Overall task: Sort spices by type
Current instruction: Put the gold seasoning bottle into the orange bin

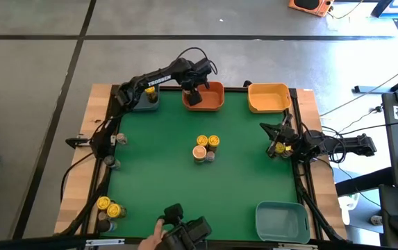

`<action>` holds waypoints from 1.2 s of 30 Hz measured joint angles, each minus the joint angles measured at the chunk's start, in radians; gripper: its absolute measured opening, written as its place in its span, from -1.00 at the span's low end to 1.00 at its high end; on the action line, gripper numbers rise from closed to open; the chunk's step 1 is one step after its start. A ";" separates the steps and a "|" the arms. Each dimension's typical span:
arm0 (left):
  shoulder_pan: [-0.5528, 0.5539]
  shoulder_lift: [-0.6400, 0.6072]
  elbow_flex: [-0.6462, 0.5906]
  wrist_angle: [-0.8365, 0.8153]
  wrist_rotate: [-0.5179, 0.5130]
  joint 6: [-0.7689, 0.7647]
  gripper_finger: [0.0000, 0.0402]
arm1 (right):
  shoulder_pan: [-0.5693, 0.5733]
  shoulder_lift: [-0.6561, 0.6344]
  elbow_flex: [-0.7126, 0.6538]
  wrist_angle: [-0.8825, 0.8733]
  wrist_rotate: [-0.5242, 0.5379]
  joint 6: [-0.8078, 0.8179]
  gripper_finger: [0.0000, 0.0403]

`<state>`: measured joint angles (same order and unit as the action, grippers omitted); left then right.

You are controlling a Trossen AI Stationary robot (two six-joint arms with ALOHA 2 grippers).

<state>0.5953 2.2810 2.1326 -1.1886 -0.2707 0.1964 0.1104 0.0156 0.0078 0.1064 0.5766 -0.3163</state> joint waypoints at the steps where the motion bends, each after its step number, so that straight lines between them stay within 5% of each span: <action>1: -0.001 0.000 0.000 0.000 -0.006 0.001 0.45 | 0.000 0.000 0.000 0.000 0.000 0.000 -0.94; 36: -0.039 -0.005 -0.001 -0.049 -0.022 0.068 0.45 | 0.000 0.000 0.000 -0.003 0.000 0.005 -0.94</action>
<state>0.5560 2.2757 2.1315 -1.2373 -0.2924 0.2641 0.1106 0.0154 0.0078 0.1032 0.5766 -0.3115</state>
